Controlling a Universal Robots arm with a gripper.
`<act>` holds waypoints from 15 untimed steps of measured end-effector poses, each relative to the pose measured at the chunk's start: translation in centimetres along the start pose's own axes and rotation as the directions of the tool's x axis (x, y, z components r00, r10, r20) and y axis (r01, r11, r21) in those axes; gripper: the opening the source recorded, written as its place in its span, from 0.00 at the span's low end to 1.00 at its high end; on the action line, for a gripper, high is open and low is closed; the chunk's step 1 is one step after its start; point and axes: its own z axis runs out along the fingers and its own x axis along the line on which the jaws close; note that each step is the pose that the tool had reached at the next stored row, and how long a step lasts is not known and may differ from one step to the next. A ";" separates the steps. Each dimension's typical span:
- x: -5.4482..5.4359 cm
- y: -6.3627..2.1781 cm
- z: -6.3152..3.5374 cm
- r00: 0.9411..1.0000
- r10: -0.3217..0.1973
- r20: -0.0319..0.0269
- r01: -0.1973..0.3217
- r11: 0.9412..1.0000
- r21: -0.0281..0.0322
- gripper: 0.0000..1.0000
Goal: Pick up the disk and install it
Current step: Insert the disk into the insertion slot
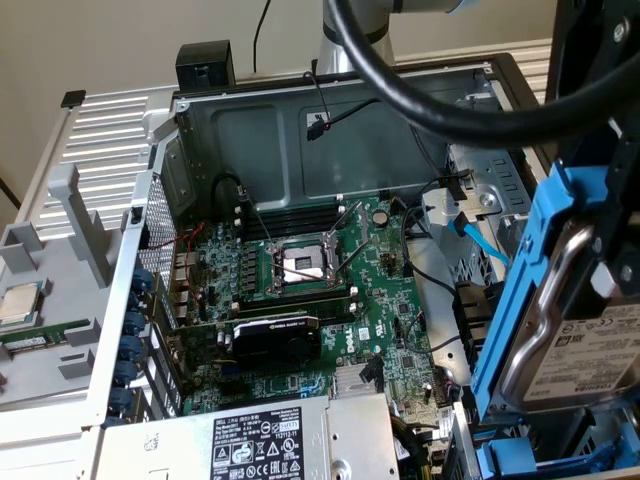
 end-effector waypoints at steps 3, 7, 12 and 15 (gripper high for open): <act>-0.2 -0.01 0.10 1.000 0.000 0.000 0.000 1.000 0.000 0.37; -0.2 -0.05 0.20 1.000 0.000 0.000 0.000 1.000 0.000 0.37; -0.2 -0.11 0.39 1.000 0.000 0.000 0.000 1.000 0.000 0.37; -0.2 -0.13 0.56 1.000 0.000 0.000 0.000 1.000 0.000 0.37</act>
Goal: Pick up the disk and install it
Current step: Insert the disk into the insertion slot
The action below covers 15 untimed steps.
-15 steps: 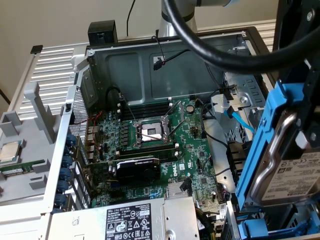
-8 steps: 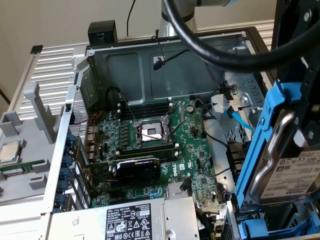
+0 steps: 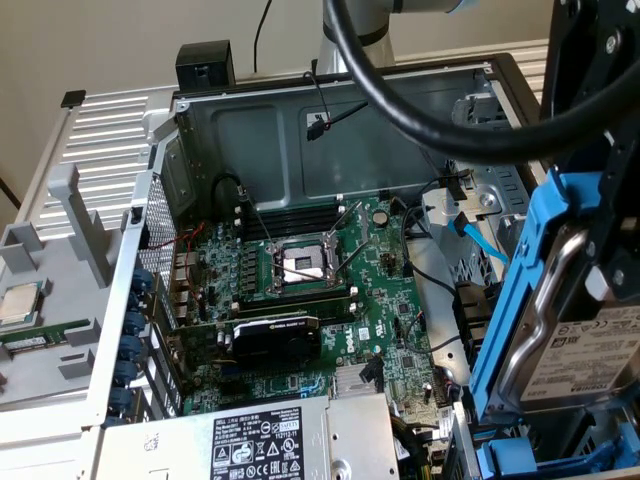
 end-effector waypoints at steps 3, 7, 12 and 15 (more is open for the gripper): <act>0.0 -0.01 0.08 1.000 0.000 0.000 0.000 1.000 0.000 0.37; 0.0 -0.01 0.08 1.000 0.000 0.000 0.000 1.000 0.000 0.37; 0.0 -0.02 0.27 1.000 0.000 0.000 0.000 1.000 0.000 0.37; 0.0 -0.03 0.37 1.000 0.000 0.000 0.000 1.000 0.000 0.37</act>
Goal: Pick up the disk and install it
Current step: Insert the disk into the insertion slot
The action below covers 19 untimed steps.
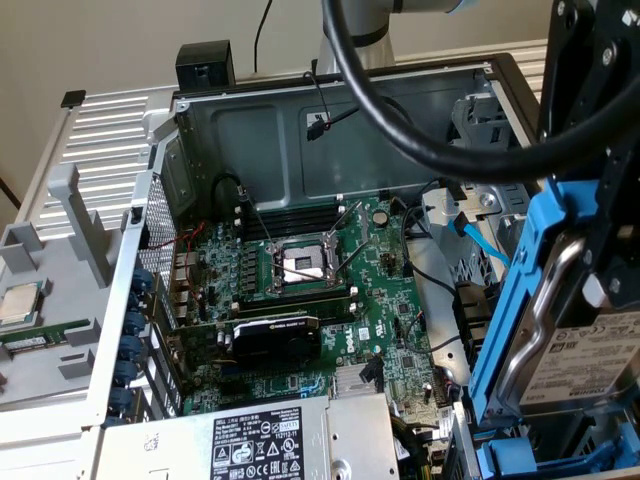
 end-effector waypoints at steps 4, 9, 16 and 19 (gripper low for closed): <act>0.0 -0.01 0.09 1.000 0.000 0.000 0.000 1.000 0.000 0.37; 0.0 -0.05 0.24 1.000 0.000 0.000 0.000 1.000 0.000 0.37; 0.0 -0.10 0.53 1.000 0.000 0.000 0.000 1.000 0.000 0.37; 0.0 -0.11 0.63 1.000 0.000 0.000 0.000 1.000 0.000 0.37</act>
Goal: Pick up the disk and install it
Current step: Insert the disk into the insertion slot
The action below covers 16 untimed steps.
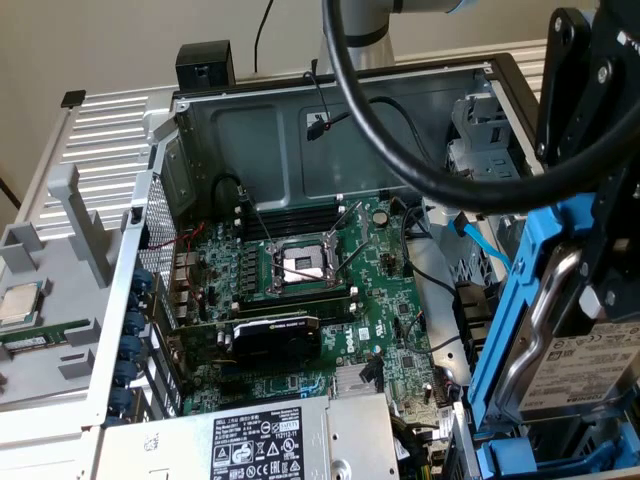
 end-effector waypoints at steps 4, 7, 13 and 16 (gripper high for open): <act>-0.1 -0.02 0.13 1.000 0.000 0.000 0.000 1.000 0.001 0.37; -0.1 -0.01 0.23 1.000 0.000 0.000 0.000 1.000 0.002 0.37; -0.1 0.02 0.40 1.000 -0.001 0.001 0.001 1.000 0.004 0.37; -0.1 0.12 0.51 1.000 -0.001 0.001 0.001 1.000 0.005 0.37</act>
